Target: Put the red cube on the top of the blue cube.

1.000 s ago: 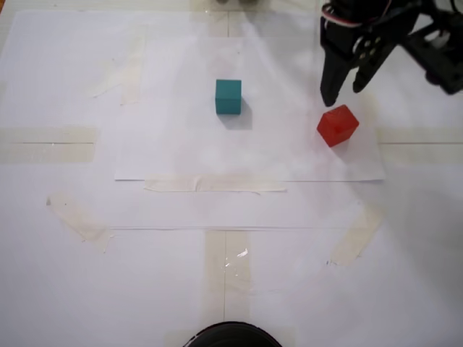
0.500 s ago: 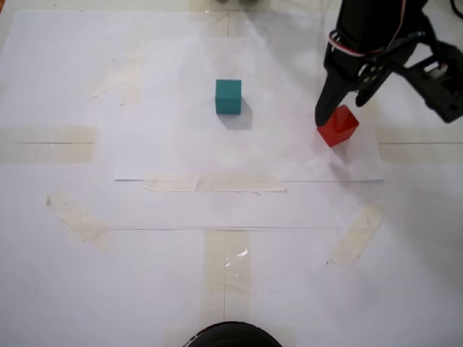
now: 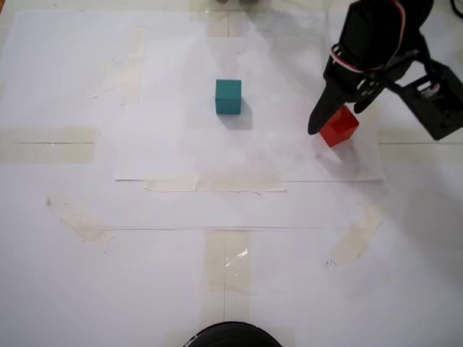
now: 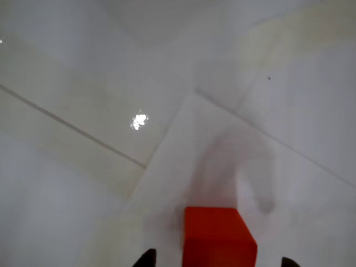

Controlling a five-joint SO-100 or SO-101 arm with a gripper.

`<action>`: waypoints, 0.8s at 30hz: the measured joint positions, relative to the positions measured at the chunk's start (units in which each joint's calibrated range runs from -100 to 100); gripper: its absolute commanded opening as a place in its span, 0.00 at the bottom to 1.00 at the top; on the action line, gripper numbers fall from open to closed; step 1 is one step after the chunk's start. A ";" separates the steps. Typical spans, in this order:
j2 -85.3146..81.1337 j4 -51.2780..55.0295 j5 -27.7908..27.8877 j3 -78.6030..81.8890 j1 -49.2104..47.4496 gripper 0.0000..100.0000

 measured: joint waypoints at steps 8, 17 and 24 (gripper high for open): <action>0.78 -1.14 0.00 0.00 0.00 0.31; 2.08 -2.28 0.00 0.00 0.00 0.28; 2.78 -3.50 0.00 0.00 0.00 0.23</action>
